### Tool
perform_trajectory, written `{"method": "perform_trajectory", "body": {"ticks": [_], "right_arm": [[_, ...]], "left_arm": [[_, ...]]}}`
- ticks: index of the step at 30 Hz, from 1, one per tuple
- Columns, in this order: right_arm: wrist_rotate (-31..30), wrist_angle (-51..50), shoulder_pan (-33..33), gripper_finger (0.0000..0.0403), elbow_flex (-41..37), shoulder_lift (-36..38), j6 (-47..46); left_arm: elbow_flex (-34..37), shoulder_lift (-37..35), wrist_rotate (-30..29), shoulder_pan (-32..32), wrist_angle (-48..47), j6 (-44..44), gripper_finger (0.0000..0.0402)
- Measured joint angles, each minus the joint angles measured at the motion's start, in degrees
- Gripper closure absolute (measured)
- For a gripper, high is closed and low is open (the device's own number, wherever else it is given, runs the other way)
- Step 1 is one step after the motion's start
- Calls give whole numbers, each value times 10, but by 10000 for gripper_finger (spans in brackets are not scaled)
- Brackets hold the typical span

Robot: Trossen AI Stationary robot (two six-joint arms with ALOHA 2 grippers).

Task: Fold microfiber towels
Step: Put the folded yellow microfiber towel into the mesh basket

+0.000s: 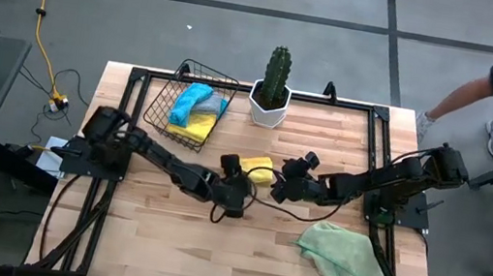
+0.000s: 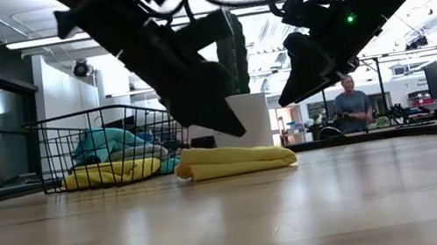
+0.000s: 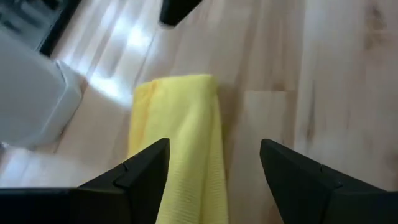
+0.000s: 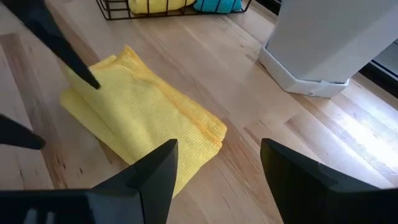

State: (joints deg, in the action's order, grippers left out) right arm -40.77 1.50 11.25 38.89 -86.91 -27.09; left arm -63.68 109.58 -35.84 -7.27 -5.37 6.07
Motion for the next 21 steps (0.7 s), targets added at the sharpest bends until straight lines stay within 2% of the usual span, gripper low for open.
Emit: {"method": "perform_trajectory", "body": {"ticks": [5, 11, 14, 21], "right_arm": [[5, 0, 0, 180, 0, 0, -1], [6, 0, 0, 180, 0, 0, -1], [6, 0, 0, 180, 0, 0, -1], [7, 2, 0, 180, 0, 0, -1]], "left_arm": [[0, 20, 77, 38, -22, 42, 161], [-3, 57, 102, 78, -25, 68, 161], [-3, 64, 155, 88, -28, 69, 161], [-3, 66, 163, 89, -31, 66, 161]]}}
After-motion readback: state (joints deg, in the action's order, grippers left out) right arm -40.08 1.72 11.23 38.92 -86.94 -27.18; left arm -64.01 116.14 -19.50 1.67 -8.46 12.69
